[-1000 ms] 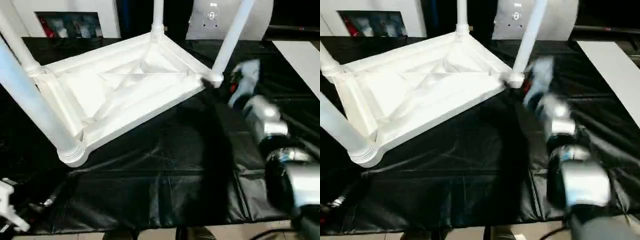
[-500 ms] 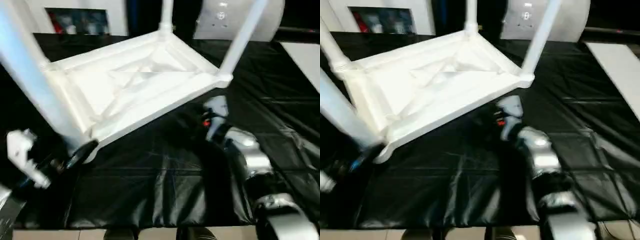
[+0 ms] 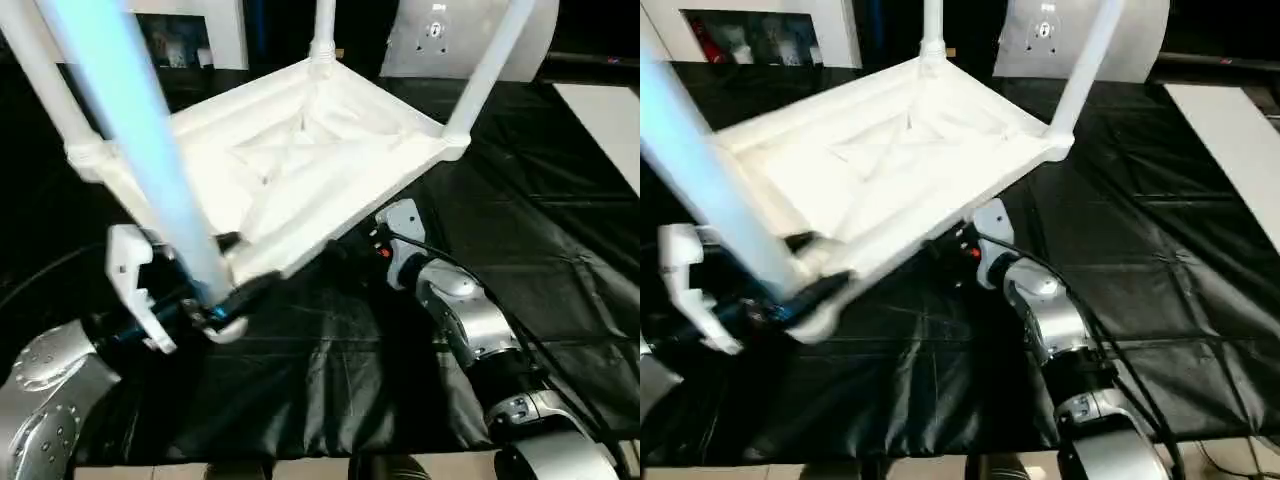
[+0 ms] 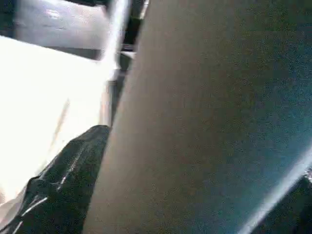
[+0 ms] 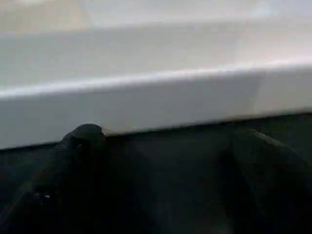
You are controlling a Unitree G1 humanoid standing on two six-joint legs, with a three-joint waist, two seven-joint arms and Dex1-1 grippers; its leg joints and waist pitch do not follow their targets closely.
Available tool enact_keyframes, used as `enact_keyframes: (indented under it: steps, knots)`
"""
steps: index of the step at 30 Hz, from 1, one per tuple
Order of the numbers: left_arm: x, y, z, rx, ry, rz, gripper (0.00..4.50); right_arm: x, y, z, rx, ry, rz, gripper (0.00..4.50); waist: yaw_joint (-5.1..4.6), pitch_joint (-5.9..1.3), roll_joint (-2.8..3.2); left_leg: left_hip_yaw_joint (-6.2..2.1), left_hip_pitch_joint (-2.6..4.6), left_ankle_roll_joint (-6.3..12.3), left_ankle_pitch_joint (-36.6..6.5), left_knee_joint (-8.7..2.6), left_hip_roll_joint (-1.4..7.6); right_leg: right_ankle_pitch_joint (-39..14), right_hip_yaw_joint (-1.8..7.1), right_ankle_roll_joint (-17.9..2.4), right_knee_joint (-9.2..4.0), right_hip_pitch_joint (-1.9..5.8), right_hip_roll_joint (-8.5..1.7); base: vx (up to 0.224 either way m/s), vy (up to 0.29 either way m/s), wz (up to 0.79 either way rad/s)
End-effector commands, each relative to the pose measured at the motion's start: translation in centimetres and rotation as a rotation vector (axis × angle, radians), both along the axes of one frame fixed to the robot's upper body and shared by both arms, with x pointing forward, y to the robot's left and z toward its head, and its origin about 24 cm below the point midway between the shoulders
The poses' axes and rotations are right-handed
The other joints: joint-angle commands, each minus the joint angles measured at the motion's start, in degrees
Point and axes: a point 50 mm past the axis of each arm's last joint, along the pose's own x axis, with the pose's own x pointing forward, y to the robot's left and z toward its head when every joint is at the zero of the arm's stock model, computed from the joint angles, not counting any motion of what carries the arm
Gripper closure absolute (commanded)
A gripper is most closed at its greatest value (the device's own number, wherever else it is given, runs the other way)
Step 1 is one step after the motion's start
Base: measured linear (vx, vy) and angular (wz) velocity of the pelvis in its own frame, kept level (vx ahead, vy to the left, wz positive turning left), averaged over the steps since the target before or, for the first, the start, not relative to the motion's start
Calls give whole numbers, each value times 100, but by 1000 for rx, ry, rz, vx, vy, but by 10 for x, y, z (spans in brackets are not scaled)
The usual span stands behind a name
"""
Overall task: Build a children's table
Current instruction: Rotate table base
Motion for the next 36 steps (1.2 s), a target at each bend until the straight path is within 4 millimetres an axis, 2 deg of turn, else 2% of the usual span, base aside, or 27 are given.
enact_keyframes:
  steps: [1, 3, 10, 15, 18, 20, 24, 25, 27, 29, 30, 32, 36]
  knots:
    - [-15, -28, 4, -46, 22, -166, 5, 2, 1, 0, -15, 7, -17, 0, -31, -442, 56, -182, 257, -91, -747, -407, 312, 47, 234, -1130, -288, 192, -372, 0, 0, 0]
    - [-19, -40, 5, -67, 32, -218, 5, 2, 3, 3, -12, -4, -16, 0, -80, -460, 33, -183, 245, -46, -690, -389, 312, 92, 238, -1138, -288, 221, -381, 0, 0, 0]
    - [-21, -58, 0, -97, 60, -287, 5, 3, -7, 6, -49, -23, -67, 0, -152, -456, -2, -167, 249, 6, -693, -359, 304, -15, 252, -1139, -310, 223, -369, 0, 0, 0]
    - [-22, -73, -6, -111, 79, -325, 5, 0, -21, 2, -76, -18, -106, 0, -138, -458, 20, -164, 267, -23, -659, -342, 307, 52, 249, -1094, -303, 213, -344, 0, 0, 0]
    - [-20, -76, -7, -111, 74, -326, 5, -1, -22, 2, -72, -17, -105, 0, -128, -457, 17, -165, 260, -3, -672, -335, 300, 74, 249, -1099, -304, 220, -347, 0, 0, 0]
    - [-17, -80, -8, -113, 66, -328, 5, 0, -18, 4, -61, -23, -88, 0, -129, -446, 25, -172, 258, -10, -739, -342, 304, -26, 250, -1091, -315, 217, -351, 0, 0, 0]
    - [-7, -92, -3, -142, 28, -342, 5, 3, 7, 12, -3, -36, -16, 0, -119, -436, 65, -185, 274, -106, -954, -362, 315, -322, 246, -1136, -342, 193, -363, 0, 0, 0]
    - [-5, -95, -2, -146, 21, -347, 5, 3, 15, 13, 6, -39, 7, 0, -142, -443, 45, -197, 257, -152, -996, -365, 310, -378, 242, -1123, -339, 216, -373, 0, 0, 0]
    - [-1, -99, -1, -150, 7, -352, 5, 2, 31, 15, 18, -47, 50, 0, -196, -446, 61, -206, 244, -158, -1015, -366, 305, -351, 243, -1140, -341, 220, -380, 0, 0, 0]
    - [3, -101, -1, -149, -5, -344, 5, 3, 41, 16, 20, -47, 61, 0, -229, -448, 42, -210, 216, -135, -981, -356, 295, -329, 248, -1172, -340, 245, -395, 0, 0, 0]
    - [3, -101, -1, -149, -5, -344, 5, 3, 41, 16, 20, -47, 61, 0, -252, -453, 41, -210, 213, -104, -967, -350, 294, -311, 249, -1203, -337, 246, -400, 0, 0, 0]
    - [19, -101, -2, -127, -63, -261, 5, 9, 44, 17, 1, -55, 21, 0, -263, -456, 52, -202, 238, -43, -960, -331, 295, -332, 254, -1246, -353, 221, -399, 0, 0, 0]
    - [33, -96, -2, -94, -109, -190, 5, 14, 30, 16, -19, -54, -57, 0, -268, -459, 60, -202, 255, -53, -1019, -332, 309, -343, 255, -1256, -343, 218, -394, 0, 0, 0]
